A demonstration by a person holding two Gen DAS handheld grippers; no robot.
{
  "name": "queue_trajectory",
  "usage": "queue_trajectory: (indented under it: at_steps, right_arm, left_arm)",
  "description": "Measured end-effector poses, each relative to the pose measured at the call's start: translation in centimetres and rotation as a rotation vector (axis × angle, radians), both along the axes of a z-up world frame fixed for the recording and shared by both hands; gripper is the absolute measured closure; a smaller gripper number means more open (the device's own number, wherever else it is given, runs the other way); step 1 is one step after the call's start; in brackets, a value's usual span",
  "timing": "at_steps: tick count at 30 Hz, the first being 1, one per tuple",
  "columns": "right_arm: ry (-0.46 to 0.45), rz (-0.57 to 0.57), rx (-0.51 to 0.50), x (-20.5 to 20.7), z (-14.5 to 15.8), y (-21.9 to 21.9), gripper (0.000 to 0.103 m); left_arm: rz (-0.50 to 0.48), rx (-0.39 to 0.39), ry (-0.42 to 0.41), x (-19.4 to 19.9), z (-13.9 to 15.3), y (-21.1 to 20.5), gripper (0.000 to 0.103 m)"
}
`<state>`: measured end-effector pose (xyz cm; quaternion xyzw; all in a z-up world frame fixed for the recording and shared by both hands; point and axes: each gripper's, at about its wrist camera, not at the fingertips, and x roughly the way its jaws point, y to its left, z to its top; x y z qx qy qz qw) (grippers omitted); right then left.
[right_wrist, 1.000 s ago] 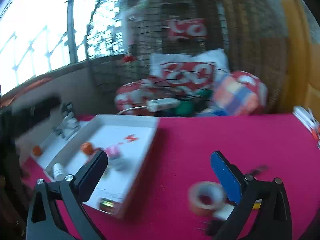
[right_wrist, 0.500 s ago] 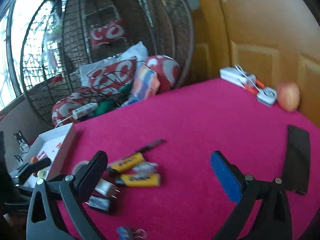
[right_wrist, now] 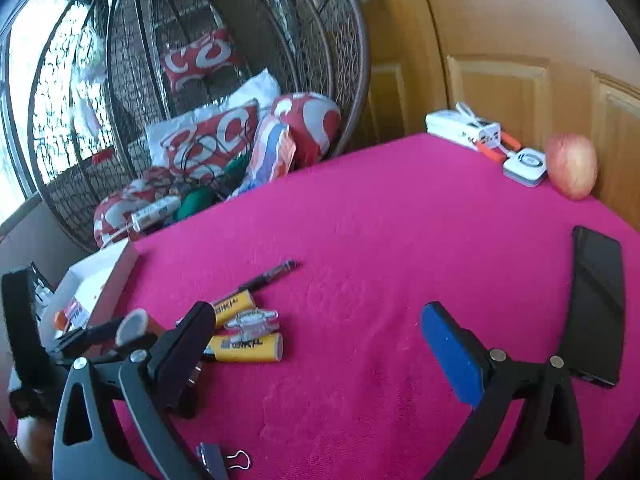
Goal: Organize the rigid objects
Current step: 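Move both open grippers back over the tape roll and lighters, then grasp the tan tape roll with the left gripper while the right grasps a yellow lighter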
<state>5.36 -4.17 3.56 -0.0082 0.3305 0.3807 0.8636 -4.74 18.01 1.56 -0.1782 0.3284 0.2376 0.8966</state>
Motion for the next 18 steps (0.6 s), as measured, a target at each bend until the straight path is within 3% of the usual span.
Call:
queue_trajectory:
  at_steps: [3, 5, 8, 18]
  right_arm:
    - [0.051, 0.051, -0.063, 0.1, -1.2, 1.5, 0.0]
    - [0.079, 0.09, -0.098, -0.1, -1.8, 2.5, 0.0]
    - [0.112, 0.139, -0.112, -0.8, -2.1, 4.0, 0.0]
    - [0.132, 0.143, -0.211, -0.1, -3.4, 7.4, 0.0]
  left_arm:
    - [0.012, 0.036, -0.005, -0.3, 0.6, -0.4, 0.025]
    - [0.017, 0.066, -0.004, -0.4, 1.0, -0.8, 0.034]
    - [0.017, 0.116, 0.012, -0.4, 1.3, -1.4, 0.035]
    - [-0.023, 0.065, 0.026, 0.8, -0.1, -1.1, 0.035]
